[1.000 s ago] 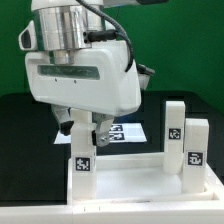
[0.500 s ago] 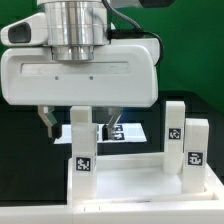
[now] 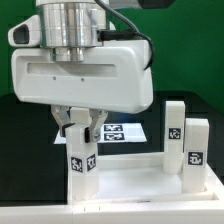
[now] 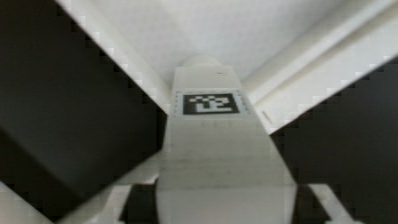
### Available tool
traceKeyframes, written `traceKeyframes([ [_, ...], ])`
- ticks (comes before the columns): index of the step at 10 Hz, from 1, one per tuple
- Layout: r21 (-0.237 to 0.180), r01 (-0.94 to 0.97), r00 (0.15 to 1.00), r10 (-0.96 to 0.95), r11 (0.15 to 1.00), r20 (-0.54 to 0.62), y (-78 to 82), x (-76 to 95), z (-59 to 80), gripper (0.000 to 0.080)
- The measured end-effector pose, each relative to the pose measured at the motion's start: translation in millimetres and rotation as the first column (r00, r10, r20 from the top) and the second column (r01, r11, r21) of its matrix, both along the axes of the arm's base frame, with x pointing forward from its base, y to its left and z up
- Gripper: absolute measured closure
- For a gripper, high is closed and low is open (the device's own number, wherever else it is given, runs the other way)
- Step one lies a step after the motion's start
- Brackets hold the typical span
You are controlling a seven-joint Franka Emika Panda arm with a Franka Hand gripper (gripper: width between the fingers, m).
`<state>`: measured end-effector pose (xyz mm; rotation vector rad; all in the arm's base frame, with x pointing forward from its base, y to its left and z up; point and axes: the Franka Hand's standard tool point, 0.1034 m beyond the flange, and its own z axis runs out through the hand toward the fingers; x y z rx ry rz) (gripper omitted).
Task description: Assemble desk
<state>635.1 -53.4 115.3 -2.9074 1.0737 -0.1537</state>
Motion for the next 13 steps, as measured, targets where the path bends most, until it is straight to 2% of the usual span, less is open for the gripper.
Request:
traceKeyframes([
  [1, 0.024, 0.204, 0.979, -0.204, 0.979, -0.016, -1.0, -1.7, 0.3, 0.0516],
  [2, 0.058, 0.446, 0.895, -0.444, 0.893, -0.049, -1.4, -1.5, 2.6, 0.0516],
  [3, 0.073, 0.607, 0.795, -0.602, 0.792, -0.08, -1.7, 0.3, 3.5, 0.0516],
  [6, 0.076, 0.741, 0.671, -0.735, 0.667, -0.096, -0.8, -0.5, 1.1, 0.0515],
  [7, 0.077, 0.778, 0.629, -0.771, 0.624, -0.102, -0.1, -0.5, 0.7, 0.0433],
  [8, 0.076, 0.704, 0.71, -0.698, 0.706, -0.091, -1.3, -0.1, 1.2, 0.0433],
  [9, 0.076, 0.572, 0.82, -0.568, 0.817, -0.069, -2.5, 2.1, 3.3, 0.0248],
  [10, 0.073, 0.388, 0.922, -0.386, 0.919, -0.033, 2.1, 6.8, 4.7, 0.017],
  [11, 0.063, 0.174, 0.985, -0.173, 0.983, -0.028, 7.5, 5.5, 2.5, 0.0156],
  [13, 0.039, 0.026, 0.999, -0.026, 0.999, -0.02, 7.3, 4.6, 1.3, 0.0151],
])
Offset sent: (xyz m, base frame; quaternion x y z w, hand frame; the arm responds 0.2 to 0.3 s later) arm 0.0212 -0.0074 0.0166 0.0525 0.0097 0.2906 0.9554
